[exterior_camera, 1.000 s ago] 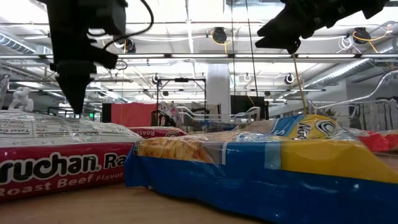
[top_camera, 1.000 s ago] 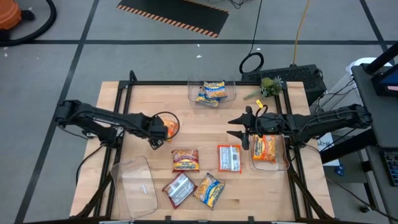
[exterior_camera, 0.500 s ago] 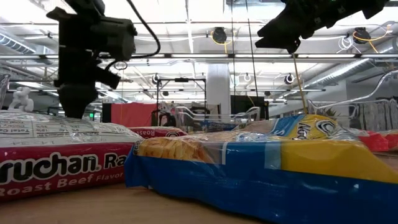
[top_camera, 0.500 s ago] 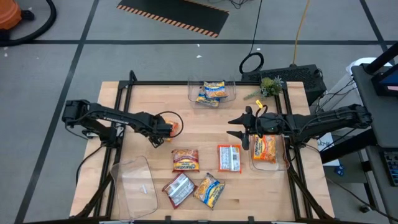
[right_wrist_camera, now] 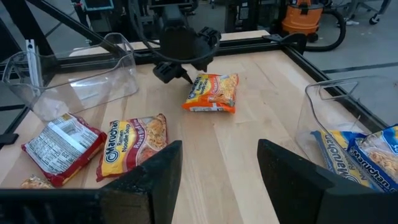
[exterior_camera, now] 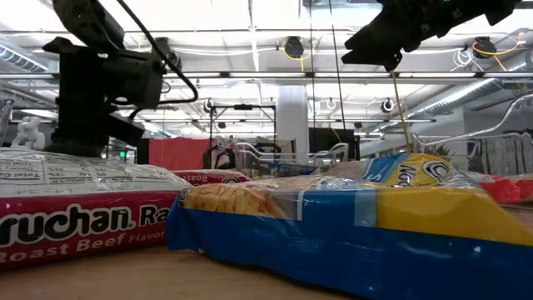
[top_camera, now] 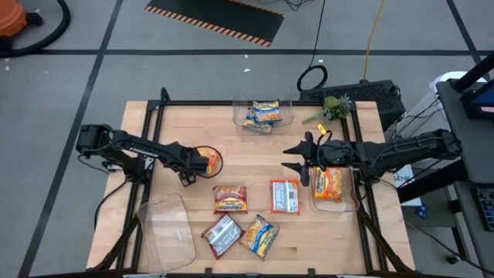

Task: Sort Maruchan noodles
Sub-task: Put the left orange noodle pack into the right transparent bin

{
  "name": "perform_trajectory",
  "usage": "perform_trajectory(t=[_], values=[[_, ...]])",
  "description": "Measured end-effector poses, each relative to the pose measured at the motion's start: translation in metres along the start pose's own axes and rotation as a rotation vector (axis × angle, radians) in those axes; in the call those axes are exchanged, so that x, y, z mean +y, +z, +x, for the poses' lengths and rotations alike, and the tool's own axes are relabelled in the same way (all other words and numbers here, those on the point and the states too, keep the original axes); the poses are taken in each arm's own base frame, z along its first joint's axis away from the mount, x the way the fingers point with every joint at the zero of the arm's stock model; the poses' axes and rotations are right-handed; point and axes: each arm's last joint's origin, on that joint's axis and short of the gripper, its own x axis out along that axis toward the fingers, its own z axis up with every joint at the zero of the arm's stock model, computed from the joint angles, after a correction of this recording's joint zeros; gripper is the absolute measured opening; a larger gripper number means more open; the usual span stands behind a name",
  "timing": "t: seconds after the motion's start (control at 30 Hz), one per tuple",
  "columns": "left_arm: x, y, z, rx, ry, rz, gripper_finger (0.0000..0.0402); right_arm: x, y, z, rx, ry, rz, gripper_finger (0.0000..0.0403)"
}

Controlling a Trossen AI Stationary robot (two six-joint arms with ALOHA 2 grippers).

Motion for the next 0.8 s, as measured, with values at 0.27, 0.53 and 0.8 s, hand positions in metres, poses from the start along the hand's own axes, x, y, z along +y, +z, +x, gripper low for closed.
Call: perform_trajectory(t=[0.27, 0.53, 0.8], values=[[0.001, 0.008, -0.001, -0.068, 0.021, -0.016, 0.0251, 0.0, 0.001, 0.0, -0.005, 0.001, -0.01, 0.0201], [0.0, 0.013, -0.001, -0.111, -0.001, 0.045, 0.025, 0.0, 0.001, 0.0, -0.007, 0.001, -0.017, 0.0201], [-0.001, 0.015, -0.001, -0.131, 0.004, 0.08, 0.023, 0.0, 0.001, 0.0, -0.007, 0.001, -0.02, 0.0201]])
